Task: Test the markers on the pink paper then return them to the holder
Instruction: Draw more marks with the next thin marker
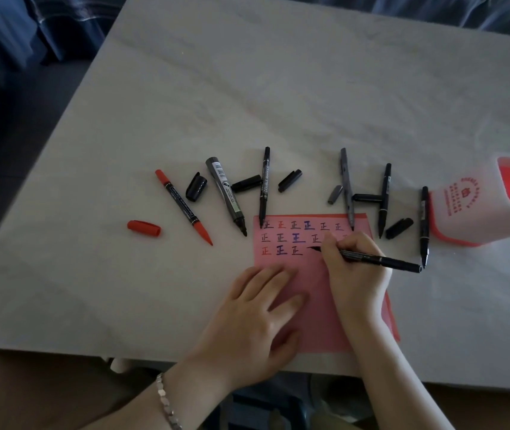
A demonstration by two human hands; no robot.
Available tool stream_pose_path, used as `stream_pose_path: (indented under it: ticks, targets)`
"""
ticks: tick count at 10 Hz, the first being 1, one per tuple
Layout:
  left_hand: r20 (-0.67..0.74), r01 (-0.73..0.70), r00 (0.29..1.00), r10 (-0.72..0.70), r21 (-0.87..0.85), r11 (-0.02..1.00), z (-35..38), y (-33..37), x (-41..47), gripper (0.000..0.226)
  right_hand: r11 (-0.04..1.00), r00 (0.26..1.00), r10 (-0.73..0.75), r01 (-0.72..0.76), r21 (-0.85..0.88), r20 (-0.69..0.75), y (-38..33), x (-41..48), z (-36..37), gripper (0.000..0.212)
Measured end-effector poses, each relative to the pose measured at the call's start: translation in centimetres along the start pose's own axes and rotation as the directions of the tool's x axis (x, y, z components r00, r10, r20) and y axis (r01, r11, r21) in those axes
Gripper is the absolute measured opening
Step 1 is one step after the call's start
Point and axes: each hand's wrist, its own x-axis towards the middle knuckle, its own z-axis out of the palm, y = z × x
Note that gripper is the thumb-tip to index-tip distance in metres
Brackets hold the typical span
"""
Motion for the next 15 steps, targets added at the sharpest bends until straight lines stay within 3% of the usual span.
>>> stream_pose_path:
  ticks: [8, 13, 14, 15]
  targets:
    - [-0.006, 0.004, 1.0, -0.004, 0.004, 1.0, 0.05, -0.02, -0.02, 0.042, 1.0, 1.0, 0.008, -0.008, -0.005, -0.016, 0.32, 0.06, 0.04, 0.029]
    - [-0.009, -0.002, 1.0, 0.002, 0.003, 1.0, 0.19, -0.08, 0.01, 0.043, 1.0, 0.999, 0.026, -0.026, 0.01, 0.048, 0.32, 0.01, -0.09, 0.025]
    - [-0.012, -0.001, 1.0, 0.001, 0.005, 1.0, 0.19, -0.07, -0.01, 0.043, 0.999, 0.999, 0.034, -0.034, -0.003, 0.035, 0.28, -0.04, -0.03, 0.026]
    - [-0.016, -0.004, 1.0, 0.004, 0.011, 1.0, 0.16, -0.06, -0.01, 0.043, 0.998, 0.996, 0.064, -0.063, 0.006, -0.069, 0.41, -0.08, 0.0, 0.027]
